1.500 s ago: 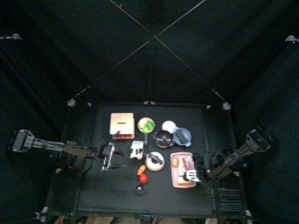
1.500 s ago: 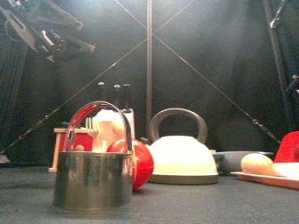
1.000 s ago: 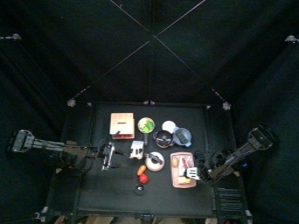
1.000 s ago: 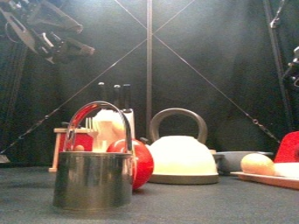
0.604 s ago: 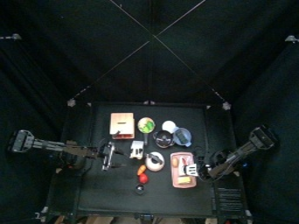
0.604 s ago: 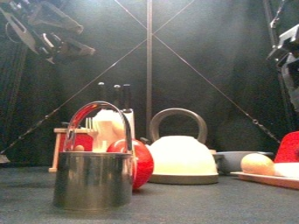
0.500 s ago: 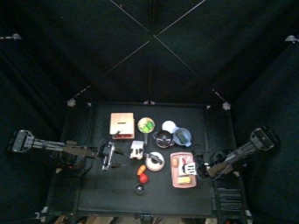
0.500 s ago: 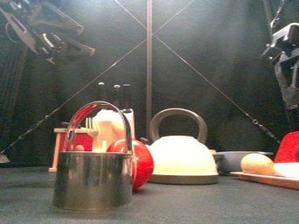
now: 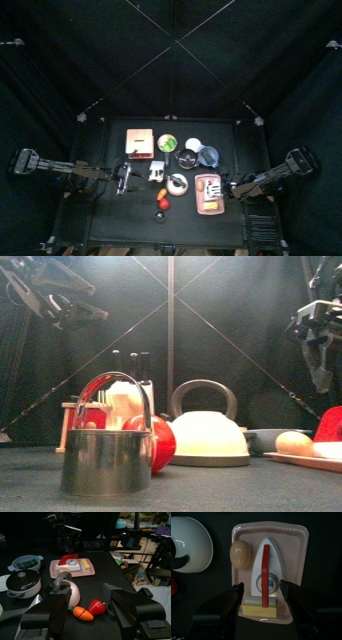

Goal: Grab iron

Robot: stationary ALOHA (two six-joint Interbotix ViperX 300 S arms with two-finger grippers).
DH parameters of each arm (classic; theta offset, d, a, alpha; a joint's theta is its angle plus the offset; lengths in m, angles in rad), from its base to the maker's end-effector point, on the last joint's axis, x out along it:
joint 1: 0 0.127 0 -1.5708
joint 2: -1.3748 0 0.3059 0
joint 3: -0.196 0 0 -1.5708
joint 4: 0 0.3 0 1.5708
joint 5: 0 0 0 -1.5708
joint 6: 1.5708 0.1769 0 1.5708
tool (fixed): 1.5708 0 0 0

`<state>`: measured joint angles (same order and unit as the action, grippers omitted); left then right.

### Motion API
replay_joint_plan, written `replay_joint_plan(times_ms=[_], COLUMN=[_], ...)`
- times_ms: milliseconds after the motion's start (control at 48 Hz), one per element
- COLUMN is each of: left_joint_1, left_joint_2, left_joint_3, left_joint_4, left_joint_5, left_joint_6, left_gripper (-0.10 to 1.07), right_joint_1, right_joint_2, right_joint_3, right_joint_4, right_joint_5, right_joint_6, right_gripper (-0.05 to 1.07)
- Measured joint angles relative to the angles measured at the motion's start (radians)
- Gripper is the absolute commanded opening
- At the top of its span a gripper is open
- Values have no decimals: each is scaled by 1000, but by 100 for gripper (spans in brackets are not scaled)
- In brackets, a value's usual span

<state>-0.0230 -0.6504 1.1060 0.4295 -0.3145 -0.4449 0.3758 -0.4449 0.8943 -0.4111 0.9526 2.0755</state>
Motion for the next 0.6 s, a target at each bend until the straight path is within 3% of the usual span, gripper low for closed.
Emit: replay_joint_plan(times_ms=[333,604], left_joint_1=[2,2], left_joint_2=[0,0], left_joint_3=[0,0], left_joint_4=[0,0], left_joint_5=[0,0], left_joint_6=[0,0], left_gripper=[90,90], right_joint_1=[-32,-51], right_joint_2=[54,58], right_joint_3=[46,63], right_joint_4=[17,17], right_joint_5=[-118,-147], right_joint_6=[0,0], right_gripper=[82,72])
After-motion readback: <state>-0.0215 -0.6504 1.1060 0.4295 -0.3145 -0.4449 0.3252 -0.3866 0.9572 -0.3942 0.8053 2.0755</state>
